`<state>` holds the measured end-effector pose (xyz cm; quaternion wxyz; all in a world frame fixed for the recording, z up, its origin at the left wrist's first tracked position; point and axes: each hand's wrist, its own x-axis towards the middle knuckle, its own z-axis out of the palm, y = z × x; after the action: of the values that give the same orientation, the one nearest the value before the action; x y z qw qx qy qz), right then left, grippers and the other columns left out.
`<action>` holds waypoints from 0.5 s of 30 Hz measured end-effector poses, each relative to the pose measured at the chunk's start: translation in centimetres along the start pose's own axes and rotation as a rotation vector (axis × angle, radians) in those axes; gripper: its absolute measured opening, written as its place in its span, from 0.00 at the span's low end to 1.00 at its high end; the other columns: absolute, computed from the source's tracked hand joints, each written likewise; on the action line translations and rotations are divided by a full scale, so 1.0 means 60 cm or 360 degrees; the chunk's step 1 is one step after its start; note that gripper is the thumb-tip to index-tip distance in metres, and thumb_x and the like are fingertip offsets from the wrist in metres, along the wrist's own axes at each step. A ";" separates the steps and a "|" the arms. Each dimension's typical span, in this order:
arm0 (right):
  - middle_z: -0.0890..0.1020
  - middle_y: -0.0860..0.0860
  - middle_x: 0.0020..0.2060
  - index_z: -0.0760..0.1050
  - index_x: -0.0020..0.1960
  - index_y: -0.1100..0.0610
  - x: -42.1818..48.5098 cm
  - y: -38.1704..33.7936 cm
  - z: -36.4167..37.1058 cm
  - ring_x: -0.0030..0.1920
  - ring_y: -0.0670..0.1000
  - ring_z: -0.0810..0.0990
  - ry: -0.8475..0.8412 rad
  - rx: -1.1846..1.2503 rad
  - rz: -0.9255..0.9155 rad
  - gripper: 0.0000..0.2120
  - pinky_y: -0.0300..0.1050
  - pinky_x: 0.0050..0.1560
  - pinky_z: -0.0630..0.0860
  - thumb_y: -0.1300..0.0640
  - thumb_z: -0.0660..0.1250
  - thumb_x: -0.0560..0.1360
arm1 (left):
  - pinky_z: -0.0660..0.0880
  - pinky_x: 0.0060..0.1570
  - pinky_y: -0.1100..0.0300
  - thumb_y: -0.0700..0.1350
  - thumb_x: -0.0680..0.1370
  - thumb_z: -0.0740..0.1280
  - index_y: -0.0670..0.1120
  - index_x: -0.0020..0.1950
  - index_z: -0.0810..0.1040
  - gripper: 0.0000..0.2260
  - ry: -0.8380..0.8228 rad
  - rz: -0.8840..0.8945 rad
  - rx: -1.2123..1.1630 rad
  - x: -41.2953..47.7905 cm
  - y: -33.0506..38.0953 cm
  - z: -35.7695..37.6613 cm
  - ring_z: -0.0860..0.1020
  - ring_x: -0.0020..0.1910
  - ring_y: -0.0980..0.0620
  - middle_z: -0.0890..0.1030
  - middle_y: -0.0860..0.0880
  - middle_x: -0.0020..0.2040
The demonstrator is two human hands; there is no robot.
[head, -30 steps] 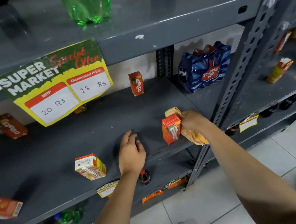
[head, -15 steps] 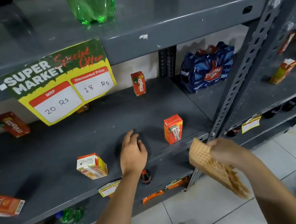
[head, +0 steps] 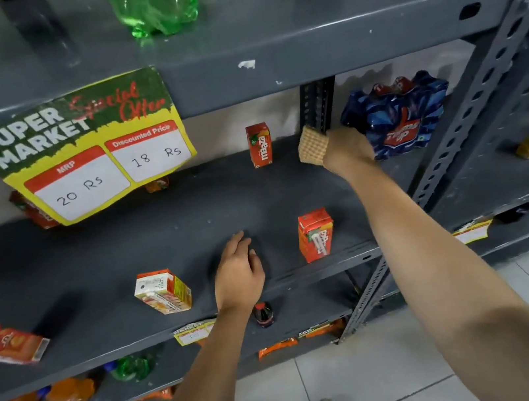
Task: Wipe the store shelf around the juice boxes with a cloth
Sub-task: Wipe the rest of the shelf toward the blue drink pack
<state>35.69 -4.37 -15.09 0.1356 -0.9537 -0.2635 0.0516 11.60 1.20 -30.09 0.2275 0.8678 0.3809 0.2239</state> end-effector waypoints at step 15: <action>0.84 0.58 0.43 0.79 0.44 0.61 -0.119 0.101 0.082 0.42 0.58 0.81 -0.0487 -0.0012 -0.0045 0.14 0.45 0.42 0.76 0.52 0.62 0.76 | 0.65 0.65 0.61 0.37 0.77 0.64 0.41 0.63 0.79 0.15 0.0098 0.0073 0.0060 -0.003 0.002 0.007 0.72 0.68 0.49 0.76 0.45 0.67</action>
<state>31.70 -11.92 -21.35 0.0912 -0.9314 -0.2946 0.1933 11.80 0.91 -30.38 0.1941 0.8731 0.3720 0.2484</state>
